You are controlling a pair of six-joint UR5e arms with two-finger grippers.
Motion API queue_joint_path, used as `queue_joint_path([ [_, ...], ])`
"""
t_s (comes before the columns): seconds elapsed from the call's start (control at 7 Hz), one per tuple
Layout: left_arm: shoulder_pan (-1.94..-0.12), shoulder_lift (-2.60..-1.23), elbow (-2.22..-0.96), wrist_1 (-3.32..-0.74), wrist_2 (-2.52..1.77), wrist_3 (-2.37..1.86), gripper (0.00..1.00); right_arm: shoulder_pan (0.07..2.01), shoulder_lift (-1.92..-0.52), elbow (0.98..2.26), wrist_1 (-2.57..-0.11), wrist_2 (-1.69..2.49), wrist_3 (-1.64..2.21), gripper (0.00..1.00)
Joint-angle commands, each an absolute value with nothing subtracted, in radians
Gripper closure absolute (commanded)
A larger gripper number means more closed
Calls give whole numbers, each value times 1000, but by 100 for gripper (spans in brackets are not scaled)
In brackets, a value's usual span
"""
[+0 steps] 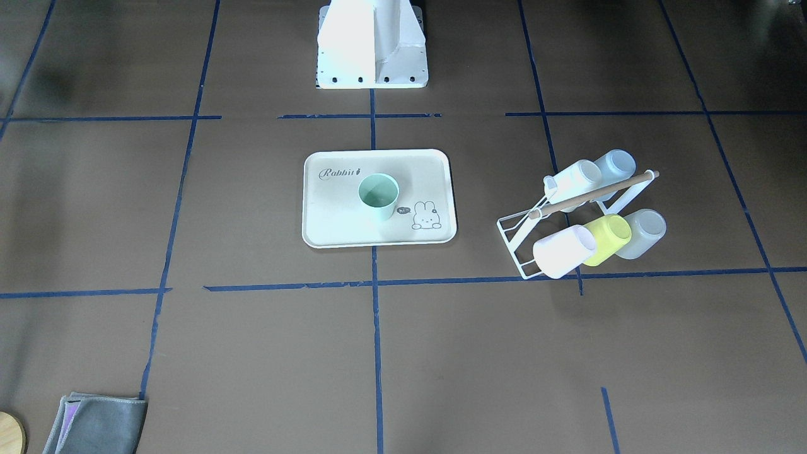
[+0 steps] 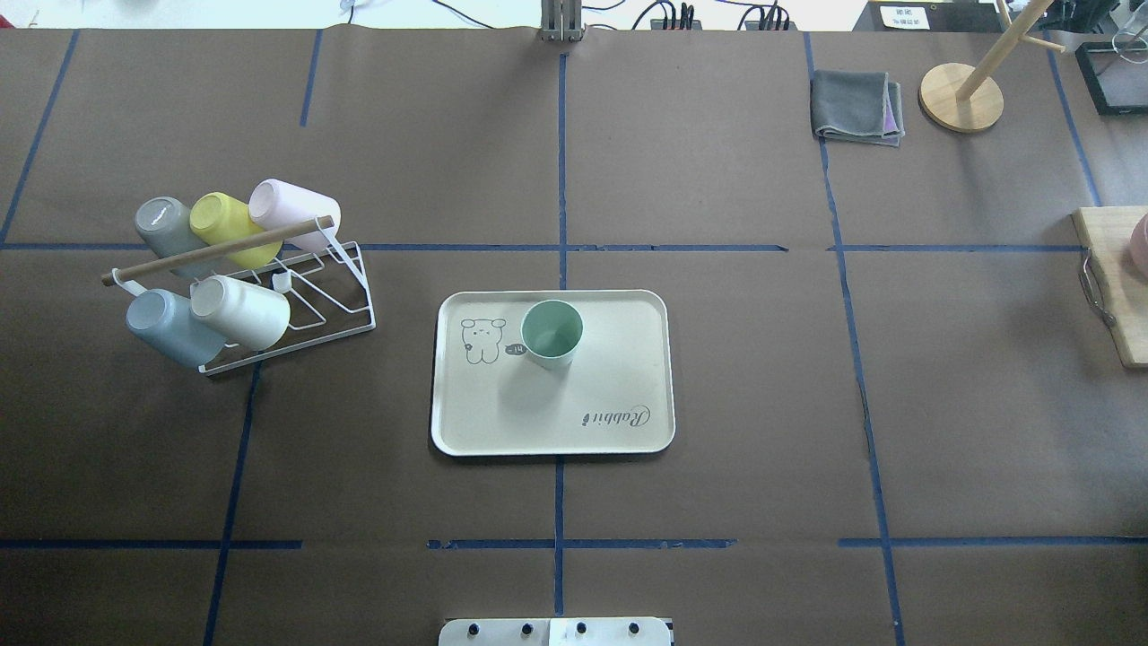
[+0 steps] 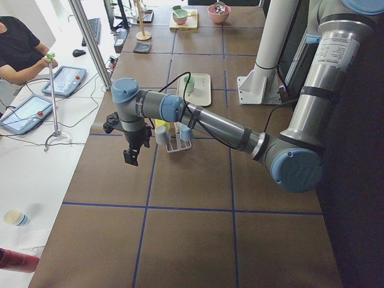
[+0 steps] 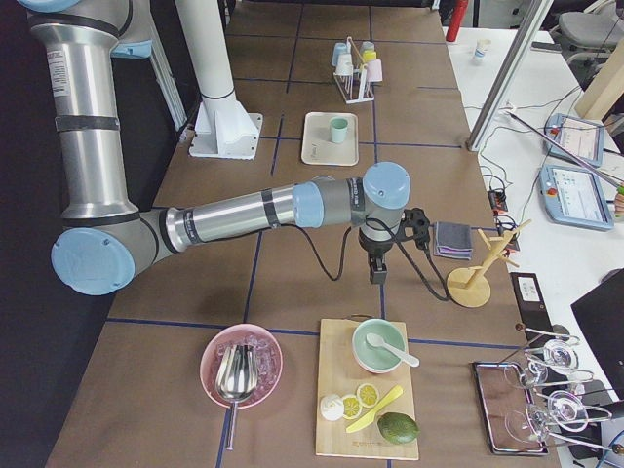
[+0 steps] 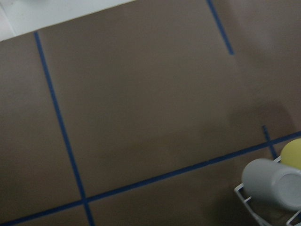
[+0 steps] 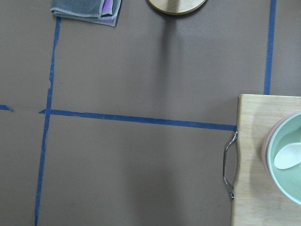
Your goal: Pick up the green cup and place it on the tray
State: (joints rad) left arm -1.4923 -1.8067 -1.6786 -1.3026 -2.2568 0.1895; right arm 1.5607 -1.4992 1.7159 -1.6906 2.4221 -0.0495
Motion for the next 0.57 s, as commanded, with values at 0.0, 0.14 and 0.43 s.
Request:
queue_joint_path([
  [0.0,-1526,-1731,-1640,-1293,-2246,238,0,1620,-1540,1615,-1683,2428,-187,0],
  [0.14,-1528,-1709,-1640,-1295,-2303,238,0,1623,-1561,1621,-1680,2421,-175,0],
  [0.43,-1551,-1602,-1632,-1330,-2391,236,0,1618,-1549,1603,-1677,2369,-169,0],
])
